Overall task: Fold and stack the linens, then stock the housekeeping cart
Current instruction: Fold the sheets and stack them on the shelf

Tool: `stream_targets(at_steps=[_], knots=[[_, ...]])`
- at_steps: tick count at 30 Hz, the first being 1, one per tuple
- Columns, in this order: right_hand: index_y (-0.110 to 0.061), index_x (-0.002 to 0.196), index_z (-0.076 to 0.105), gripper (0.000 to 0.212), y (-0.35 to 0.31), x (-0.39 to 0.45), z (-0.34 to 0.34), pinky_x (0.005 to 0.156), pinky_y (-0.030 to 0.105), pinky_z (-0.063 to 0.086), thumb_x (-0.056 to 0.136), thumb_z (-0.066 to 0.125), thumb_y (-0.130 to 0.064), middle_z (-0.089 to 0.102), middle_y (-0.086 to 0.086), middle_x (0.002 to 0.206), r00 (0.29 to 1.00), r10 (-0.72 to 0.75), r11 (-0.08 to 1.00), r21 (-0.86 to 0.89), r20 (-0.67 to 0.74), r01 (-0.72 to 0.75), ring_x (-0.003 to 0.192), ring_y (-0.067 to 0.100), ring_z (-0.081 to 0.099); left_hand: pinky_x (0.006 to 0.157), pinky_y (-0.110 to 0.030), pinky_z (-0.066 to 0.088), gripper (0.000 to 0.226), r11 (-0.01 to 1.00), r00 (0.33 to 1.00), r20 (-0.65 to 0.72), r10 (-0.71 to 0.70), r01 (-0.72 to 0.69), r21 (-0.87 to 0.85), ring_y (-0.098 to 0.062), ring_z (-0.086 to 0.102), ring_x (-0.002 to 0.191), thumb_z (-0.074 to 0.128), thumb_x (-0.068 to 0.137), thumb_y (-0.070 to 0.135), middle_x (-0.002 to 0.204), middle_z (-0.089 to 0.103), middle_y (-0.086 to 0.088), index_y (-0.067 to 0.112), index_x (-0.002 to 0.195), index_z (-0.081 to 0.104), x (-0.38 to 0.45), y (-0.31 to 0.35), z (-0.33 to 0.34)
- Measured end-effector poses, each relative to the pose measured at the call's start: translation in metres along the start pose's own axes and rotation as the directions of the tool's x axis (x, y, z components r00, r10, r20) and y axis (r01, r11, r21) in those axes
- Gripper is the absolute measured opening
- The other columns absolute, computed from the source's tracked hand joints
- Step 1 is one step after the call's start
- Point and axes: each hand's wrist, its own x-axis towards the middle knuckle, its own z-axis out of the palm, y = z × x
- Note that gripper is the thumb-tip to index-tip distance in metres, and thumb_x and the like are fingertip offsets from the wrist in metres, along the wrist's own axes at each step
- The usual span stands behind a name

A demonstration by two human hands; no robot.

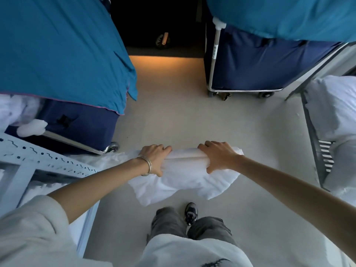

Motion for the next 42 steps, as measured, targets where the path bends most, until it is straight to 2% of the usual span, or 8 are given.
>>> stream_targets(at_steps=[11, 18, 28, 33, 37, 42], knots=[[-0.025, 0.123, 0.042, 0.07, 0.082, 0.081, -0.061, 0.062, 0.028, 0.035, 0.062, 0.072, -0.039, 0.052, -0.003, 0.103, 1.0, 0.008, 0.999, -0.042, 0.015, -0.007, 0.097, 0.02, 0.054, 0.067, -0.031, 0.042, 0.072, 1.0, 1.0, -0.009, 0.003, -0.003, -0.018, -0.027, 0.059, 0.099, 0.075, 0.062, 0.033, 0.111, 0.056, -0.004, 0.018, 0.122, 0.038, 0.105, -0.034, -0.065], [-0.027, 0.127, 0.04, 0.073, 0.107, 0.174, -0.133, 0.067, 0.029, 0.037, 0.063, 0.074, -0.039, 0.053, -0.001, 0.106, 0.998, 0.002, 0.999, -0.041, 0.058, 0.0, 0.099, 0.023, 0.057, 0.071, -0.032, 0.045, 0.074, 0.998, 1.0, 0.012, -0.008, 0.009, -0.06, -0.027, 0.059, 0.097, 0.077, 0.061, 0.034, 0.113, 0.057, -0.004, 0.018, 0.122, 0.038, 0.169, -0.11, -0.114], [-0.025, 0.124, 0.041, 0.072, 0.138, 0.286, -0.205, 0.062, 0.028, 0.036, 0.061, 0.073, -0.039, 0.053, 0.0, 0.104, 0.999, 0.018, 0.997, -0.069, -0.043, -0.021, 0.098, 0.023, 0.056, 0.061, -0.029, 0.038, 0.068, 0.998, 0.998, -0.069, -0.01, 0.014, 0.054, -0.025, 0.059, 0.095, 0.074, 0.061, 0.029, 0.108, 0.056, -0.003, 0.017, 0.119, 0.04, 0.253, -0.206, -0.186], [-0.026, 0.13, 0.038, 0.075, 0.161, 0.338, -0.244, 0.066, 0.029, 0.037, 0.065, 0.073, -0.041, 0.052, 0.0, 0.108, 1.0, 0.005, 0.996, -0.088, -0.013, -0.007, 0.097, 0.024, 0.057, 0.062, -0.029, 0.038, 0.069, 1.0, 0.999, -0.023, -0.022, 0.022, 0.022, -0.024, 0.059, 0.093, 0.074, 0.063, 0.033, 0.106, 0.057, -0.002, 0.018, 0.12, 0.039, 0.296, -0.244, -0.214], [-0.027, 0.132, 0.037, 0.077, 0.191, 0.383, -0.273, 0.076, 0.034, 0.048, 0.065, 0.073, -0.043, 0.053, 0.0, 0.112, 1.0, -0.003, 0.999, -0.054, 0.028, 0.005, 0.103, 0.026, 0.057, 0.062, -0.029, 0.038, 0.067, 1.0, 1.0, 0.004, -0.028, 0.028, -0.004, -0.025, 0.059, 0.092, 0.075, 0.06, 0.031, 0.104, 0.058, -0.001, 0.019, 0.117, 0.041, 0.339, -0.273, -0.249], [-0.026, 0.137, 0.032, 0.081, 0.228, 0.443, -0.321, 0.081, 0.036, 0.045, 0.068, 0.073, -0.043, 0.05, 0.002, 0.121, 0.999, -0.033, 0.996, -0.085, 0.021, 0.035, 0.111, 0.028, 0.053, 0.06, -0.029, 0.038, 0.068, 0.998, 0.998, -0.007, -0.059, 0.059, -0.012, -0.027, 0.059, 0.093, 0.075, 0.059, 0.028, 0.105, 0.058, -0.003, 0.019, 0.118, 0.042, 0.395, -0.309, -0.293]])
